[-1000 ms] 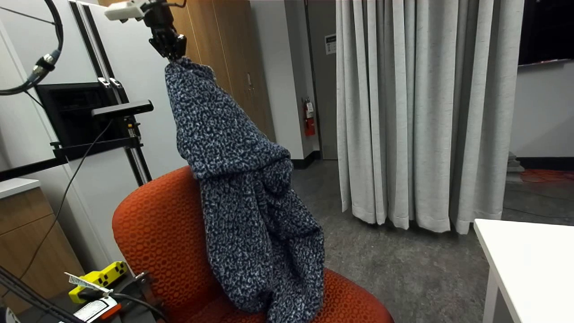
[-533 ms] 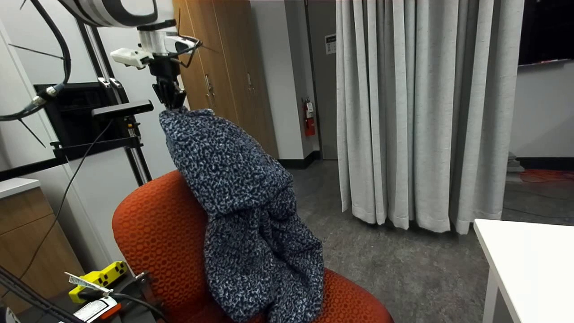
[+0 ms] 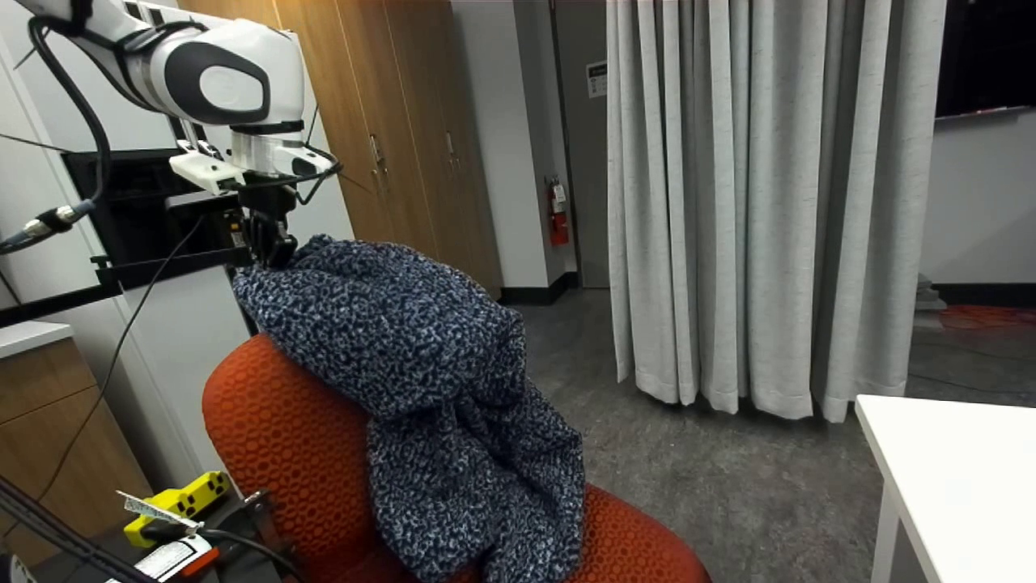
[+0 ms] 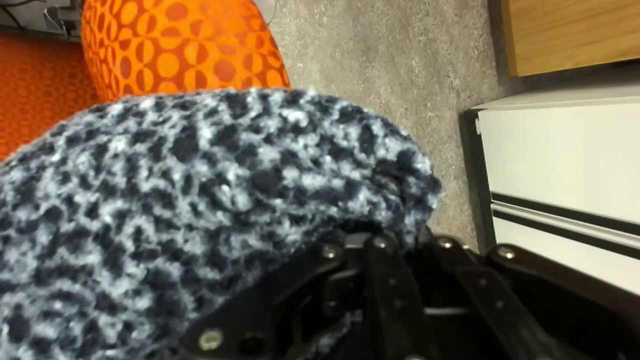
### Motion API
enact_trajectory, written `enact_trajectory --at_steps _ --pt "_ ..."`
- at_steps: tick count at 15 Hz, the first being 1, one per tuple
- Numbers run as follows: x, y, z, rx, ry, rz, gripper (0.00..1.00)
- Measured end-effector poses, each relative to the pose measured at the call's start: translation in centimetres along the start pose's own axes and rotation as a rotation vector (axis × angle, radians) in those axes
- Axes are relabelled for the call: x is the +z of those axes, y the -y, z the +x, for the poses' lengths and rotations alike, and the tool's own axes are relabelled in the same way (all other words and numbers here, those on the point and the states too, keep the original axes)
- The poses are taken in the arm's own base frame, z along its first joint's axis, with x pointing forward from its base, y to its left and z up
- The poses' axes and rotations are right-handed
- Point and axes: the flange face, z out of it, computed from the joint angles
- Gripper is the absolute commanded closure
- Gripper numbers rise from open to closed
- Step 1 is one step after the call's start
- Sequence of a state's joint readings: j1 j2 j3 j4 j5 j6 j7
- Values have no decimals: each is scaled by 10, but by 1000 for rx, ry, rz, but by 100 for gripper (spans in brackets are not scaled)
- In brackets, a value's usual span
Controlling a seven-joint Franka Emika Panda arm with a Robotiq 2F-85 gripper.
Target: Put the fleece on the head rest
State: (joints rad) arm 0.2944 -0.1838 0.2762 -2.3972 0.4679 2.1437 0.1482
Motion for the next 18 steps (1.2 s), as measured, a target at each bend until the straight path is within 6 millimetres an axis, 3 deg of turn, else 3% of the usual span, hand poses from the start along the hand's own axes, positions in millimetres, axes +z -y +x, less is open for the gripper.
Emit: enact_trajectory --at_steps 4,7,8,13,18 --pt "24 -5 -5 -11 20 -30 28" --pt "31 -6 -7 -22 32 -47 5" --pt "32 -6 -7 -24 33 -51 1" --pt "30 -5 -6 -30 28 -57 0" --pt "16 2 -6 -28 8 -55 0"
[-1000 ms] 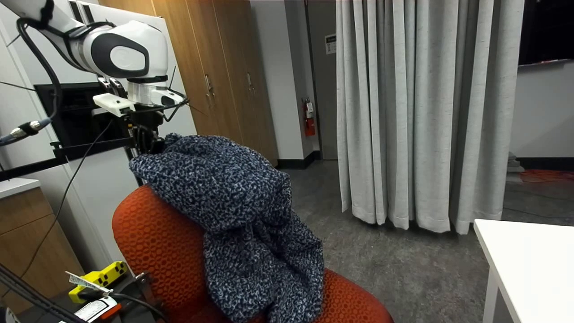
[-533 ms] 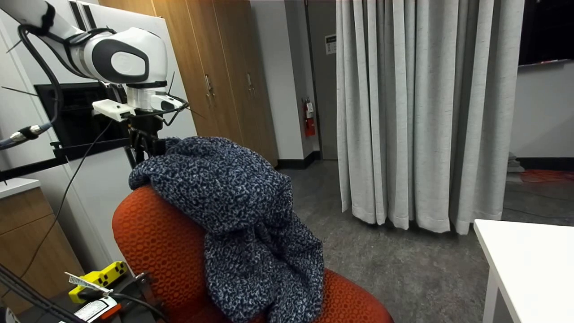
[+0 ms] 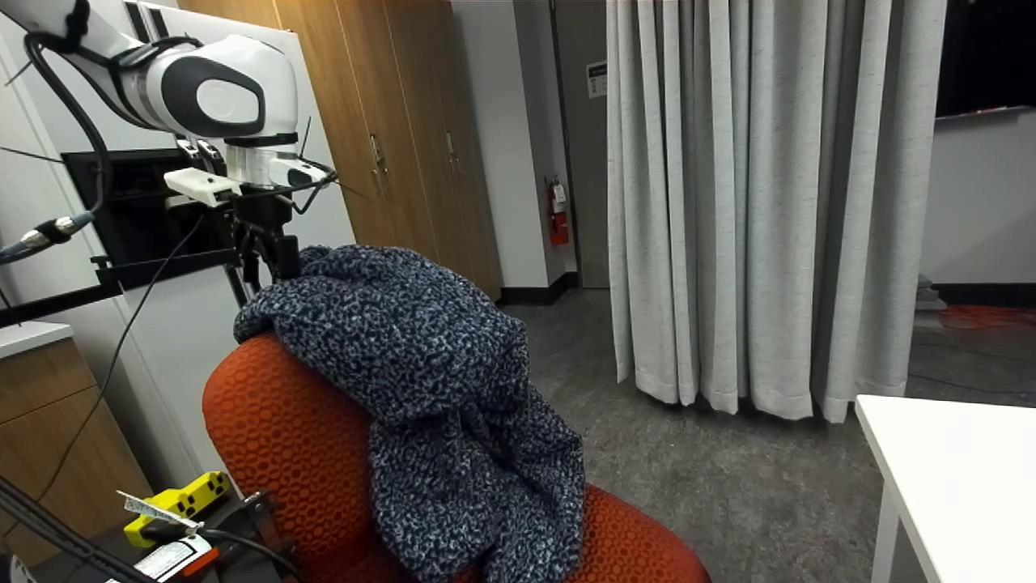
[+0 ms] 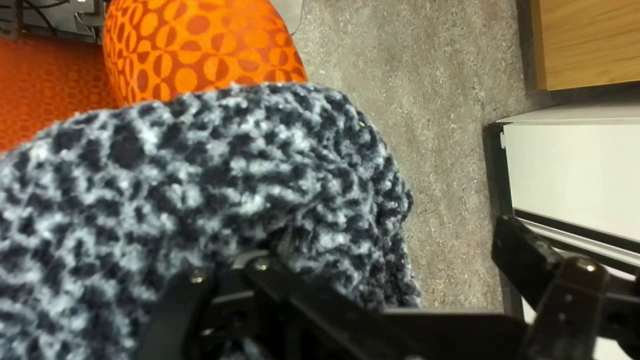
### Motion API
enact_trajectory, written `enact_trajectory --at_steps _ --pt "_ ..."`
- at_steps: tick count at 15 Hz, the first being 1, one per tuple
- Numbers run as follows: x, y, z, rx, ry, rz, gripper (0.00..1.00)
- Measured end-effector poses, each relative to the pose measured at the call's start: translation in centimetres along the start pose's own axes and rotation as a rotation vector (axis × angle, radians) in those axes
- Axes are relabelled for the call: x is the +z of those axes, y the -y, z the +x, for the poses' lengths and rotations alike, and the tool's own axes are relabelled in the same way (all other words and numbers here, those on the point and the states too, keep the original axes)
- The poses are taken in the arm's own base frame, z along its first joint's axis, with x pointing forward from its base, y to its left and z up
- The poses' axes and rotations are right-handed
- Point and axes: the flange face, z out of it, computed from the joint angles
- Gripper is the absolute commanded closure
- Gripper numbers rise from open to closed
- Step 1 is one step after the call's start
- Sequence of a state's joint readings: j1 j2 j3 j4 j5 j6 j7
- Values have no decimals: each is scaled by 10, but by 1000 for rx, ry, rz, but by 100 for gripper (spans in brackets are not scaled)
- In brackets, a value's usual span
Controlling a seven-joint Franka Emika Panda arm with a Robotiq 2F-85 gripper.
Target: Put the fleece on the head rest
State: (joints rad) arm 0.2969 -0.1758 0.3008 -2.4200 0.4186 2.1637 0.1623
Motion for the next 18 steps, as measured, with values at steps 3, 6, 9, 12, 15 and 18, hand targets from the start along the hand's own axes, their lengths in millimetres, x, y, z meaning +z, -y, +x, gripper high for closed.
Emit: enact_trajectory --at_steps 3,6,9,12,15,18 --pt "-18 6 -3 -14 -15 -35 0" --pt "-40 14 -8 -41 -40 -83 0" --pt "-64 18 -9 -74 -97 -121 0" --pt "-84 12 -1 -90 -176 -160 0" --pt "-110 -3 10 -86 -277 -188 0" --pt "-145 -17 14 -62 -368 -190 0"
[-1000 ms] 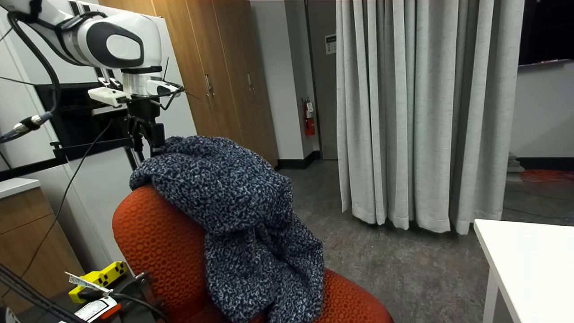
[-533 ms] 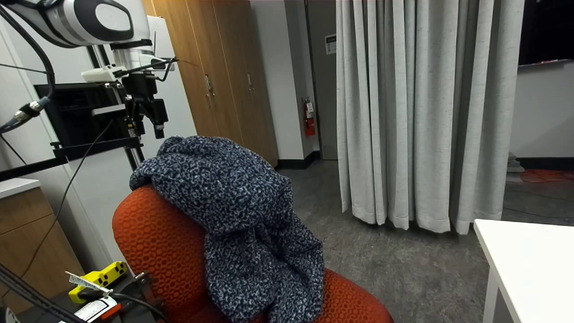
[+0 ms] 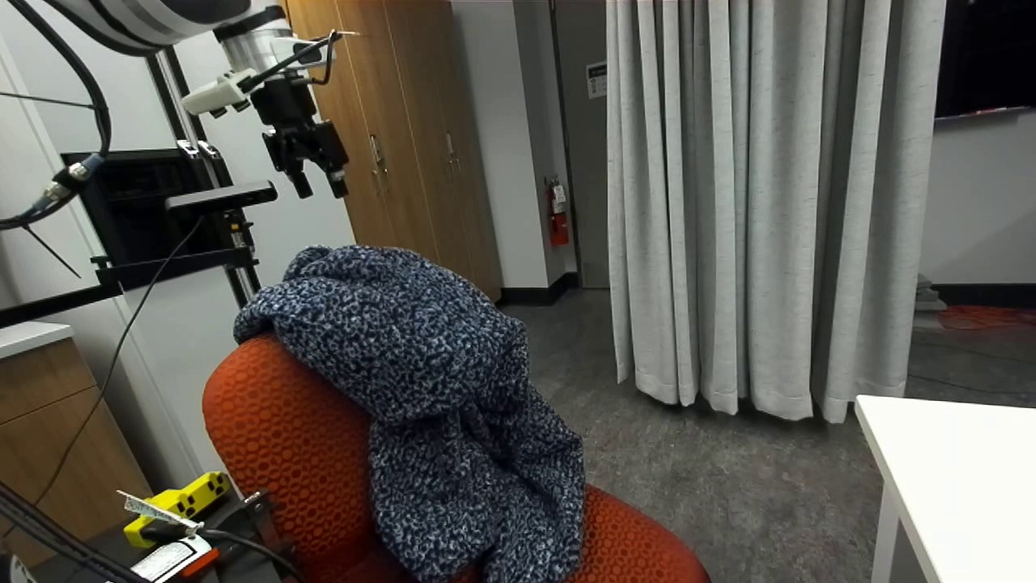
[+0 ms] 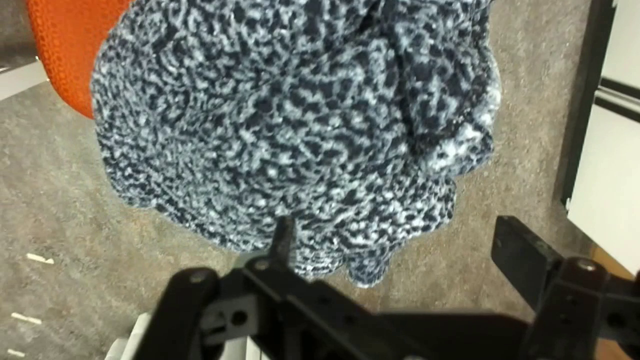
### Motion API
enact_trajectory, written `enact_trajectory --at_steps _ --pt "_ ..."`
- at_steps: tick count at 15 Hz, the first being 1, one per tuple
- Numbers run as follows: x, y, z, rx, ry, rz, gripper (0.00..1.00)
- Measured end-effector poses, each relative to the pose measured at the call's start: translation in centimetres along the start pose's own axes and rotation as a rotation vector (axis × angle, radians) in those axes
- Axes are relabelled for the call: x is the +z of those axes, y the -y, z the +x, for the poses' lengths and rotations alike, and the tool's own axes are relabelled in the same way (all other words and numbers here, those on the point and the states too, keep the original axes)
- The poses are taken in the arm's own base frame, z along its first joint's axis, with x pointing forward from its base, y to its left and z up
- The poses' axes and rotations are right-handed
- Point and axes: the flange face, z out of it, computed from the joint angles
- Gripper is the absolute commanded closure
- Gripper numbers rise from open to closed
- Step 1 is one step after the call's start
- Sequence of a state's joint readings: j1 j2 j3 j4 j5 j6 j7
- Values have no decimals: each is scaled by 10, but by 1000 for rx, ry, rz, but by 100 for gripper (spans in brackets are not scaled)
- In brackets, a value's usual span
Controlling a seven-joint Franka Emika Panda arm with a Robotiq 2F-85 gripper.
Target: Put the fleece on the head rest
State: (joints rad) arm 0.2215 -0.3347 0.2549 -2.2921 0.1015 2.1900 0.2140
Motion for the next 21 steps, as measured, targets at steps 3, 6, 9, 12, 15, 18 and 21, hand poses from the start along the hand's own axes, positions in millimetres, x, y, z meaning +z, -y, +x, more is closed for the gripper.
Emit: enact_trajectory --at_steps 3,6,9,12,15,18,21 --pt "-23 -19 5 41 -50 2 0" --pt "-36 -33 5 68 -75 3 0" --pt "-41 -42 2 90 -85 8 0" --pt "-43 -47 -3 101 -88 10 0" --pt "-43 -47 -6 102 -90 10 0" --pt "-43 -47 -6 102 -90 10 0" --pt "-42 -47 -6 102 -90 10 0"
